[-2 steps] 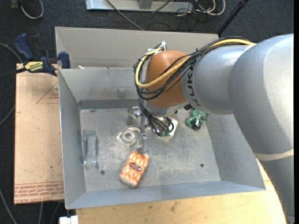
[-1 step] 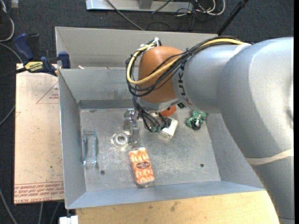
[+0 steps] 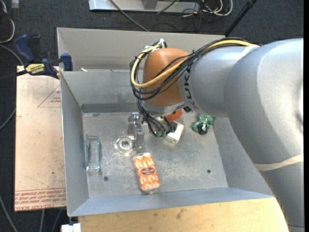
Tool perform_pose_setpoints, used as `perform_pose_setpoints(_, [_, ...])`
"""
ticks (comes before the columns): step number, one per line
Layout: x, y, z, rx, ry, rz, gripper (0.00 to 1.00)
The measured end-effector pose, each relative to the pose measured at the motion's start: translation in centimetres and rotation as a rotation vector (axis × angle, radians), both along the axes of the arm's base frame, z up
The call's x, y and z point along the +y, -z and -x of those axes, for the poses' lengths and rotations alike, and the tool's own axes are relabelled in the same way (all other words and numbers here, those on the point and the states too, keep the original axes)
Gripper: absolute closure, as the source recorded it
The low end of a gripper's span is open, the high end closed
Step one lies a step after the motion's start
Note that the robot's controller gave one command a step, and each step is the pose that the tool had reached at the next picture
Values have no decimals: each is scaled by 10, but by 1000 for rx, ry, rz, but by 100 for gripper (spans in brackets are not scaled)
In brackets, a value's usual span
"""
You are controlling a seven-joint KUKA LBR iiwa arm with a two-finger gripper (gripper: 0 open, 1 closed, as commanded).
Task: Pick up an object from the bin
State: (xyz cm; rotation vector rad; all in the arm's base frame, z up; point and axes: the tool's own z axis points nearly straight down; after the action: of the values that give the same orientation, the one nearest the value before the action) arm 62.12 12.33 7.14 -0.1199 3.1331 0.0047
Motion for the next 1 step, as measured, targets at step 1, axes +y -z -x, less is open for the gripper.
perform_pose_setpoints(1, [0,-4,2,6,0,1,100])
